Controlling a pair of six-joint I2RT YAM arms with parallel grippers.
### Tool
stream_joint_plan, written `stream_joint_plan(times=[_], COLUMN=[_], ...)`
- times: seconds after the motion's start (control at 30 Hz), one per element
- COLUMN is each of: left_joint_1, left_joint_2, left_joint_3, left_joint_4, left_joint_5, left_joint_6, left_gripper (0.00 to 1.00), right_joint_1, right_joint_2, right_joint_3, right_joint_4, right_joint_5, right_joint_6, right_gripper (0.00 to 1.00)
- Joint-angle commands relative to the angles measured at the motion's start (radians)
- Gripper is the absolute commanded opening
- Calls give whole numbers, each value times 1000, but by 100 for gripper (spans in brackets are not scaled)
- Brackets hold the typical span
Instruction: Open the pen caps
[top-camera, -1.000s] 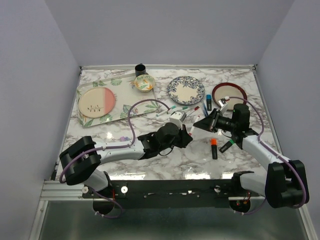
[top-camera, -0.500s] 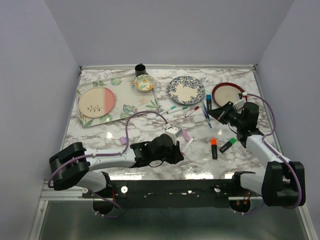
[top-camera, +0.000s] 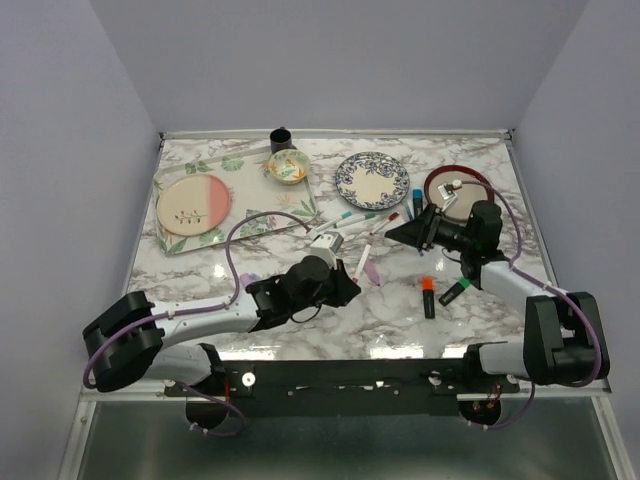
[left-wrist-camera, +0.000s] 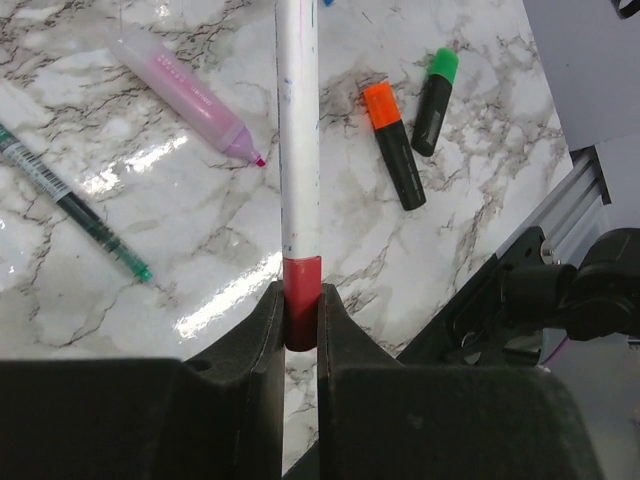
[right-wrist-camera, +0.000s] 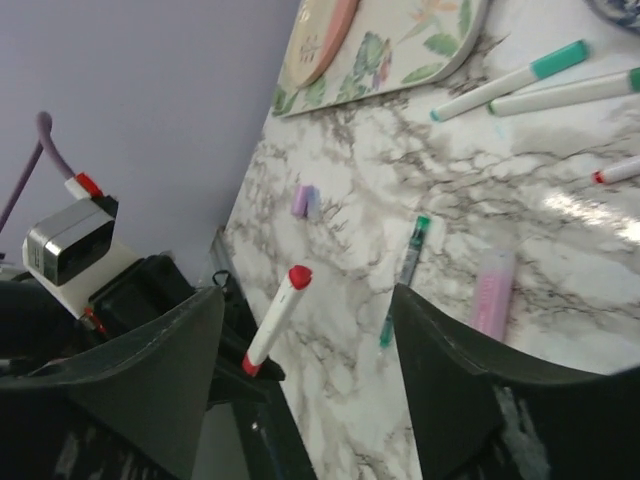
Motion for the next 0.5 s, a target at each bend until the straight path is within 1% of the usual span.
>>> stream_joint_plan(times=[0.0, 0.03, 0.07, 0.2, 0.4, 0.47], left_joint_1=[3, 4, 3, 3, 4, 3], left_joint_2=[82, 93, 104, 165, 249, 271], left_joint_3=[94, 108, 137, 186, 243, 264], left_joint_4=[87, 89, 89, 112, 146, 149], left_joint_5=[-17, -14, -12, -6, 10, 10], left_joint_6=[5, 9, 11, 18, 14, 11], left_gripper=[0, 0, 0, 0, 0, 0], right_joint_1=[81, 89, 95, 109, 116, 118], right_joint_2=[37, 38, 40, 34, 14, 12], right_joint_3=[36, 36, 36, 41, 32, 29], right_joint_4=[8, 13, 10, -30, -21, -4], right_joint_5=[-64, -61, -54, -20, -11, -18], right_joint_6=[37, 48, 56, 102, 168, 188], right_gripper=[79, 82, 83, 82, 66, 49])
